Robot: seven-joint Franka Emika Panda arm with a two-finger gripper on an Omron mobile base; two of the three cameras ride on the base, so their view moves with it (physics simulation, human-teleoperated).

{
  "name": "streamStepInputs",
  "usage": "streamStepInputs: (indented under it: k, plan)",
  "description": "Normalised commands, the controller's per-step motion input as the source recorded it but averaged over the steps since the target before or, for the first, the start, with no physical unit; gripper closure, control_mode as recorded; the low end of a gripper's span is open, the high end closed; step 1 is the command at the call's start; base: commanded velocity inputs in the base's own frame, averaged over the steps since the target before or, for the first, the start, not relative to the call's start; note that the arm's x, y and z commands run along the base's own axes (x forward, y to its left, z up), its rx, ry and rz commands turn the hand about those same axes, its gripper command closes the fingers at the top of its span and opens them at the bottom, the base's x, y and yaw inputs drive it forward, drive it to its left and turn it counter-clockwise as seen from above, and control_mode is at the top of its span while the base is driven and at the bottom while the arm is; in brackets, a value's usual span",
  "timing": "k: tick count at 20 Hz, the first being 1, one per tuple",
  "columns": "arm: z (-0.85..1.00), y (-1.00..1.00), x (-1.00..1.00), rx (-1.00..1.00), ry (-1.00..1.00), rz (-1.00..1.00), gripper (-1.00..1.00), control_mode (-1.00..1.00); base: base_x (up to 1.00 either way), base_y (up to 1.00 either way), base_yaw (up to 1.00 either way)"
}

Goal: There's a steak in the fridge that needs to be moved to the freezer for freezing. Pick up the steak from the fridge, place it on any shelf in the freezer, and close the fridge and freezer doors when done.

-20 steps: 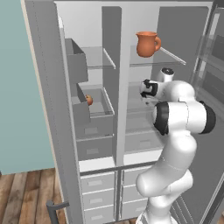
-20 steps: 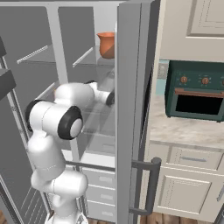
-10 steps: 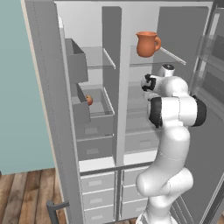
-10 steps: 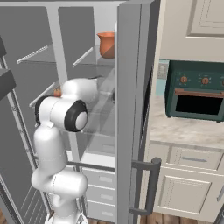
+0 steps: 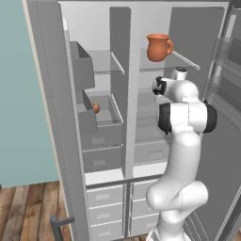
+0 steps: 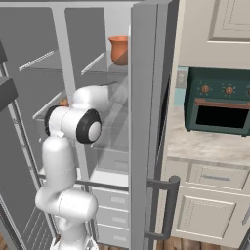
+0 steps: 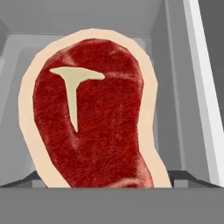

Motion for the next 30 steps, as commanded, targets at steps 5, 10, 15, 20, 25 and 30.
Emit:
streamStepInputs:
  k: [5,10,15,20,25,30]
  plan:
    - [-0.63,0.34,0.09,-0.04,-0.07,0.05,1.0,-1.0,0.0,0.0,0.0]
    - [-0.77,0.78,0.0,-0.08,-0.29,0.14,1.0,-1.0,0.0,0.0,0.0]
    - [-0.52,0.8,-0.5,-0.08,-0.32,0.2,1.0,-1.0,0.0,0.0,0.0]
    - [0.09,0.27,-0.94,-0.03,-0.03,0.11,1.0,-1.0,0.0,0.0,0.0]
    - [0.55,0.0,-1.0,0.0,0.1,0.05,1.0,-1.0,0.0,0.0,0.0]
    - [0.85,0.11,-1.0,-0.01,0.04,0.03,1.0,-1.0,0.0,0.0,0.0]
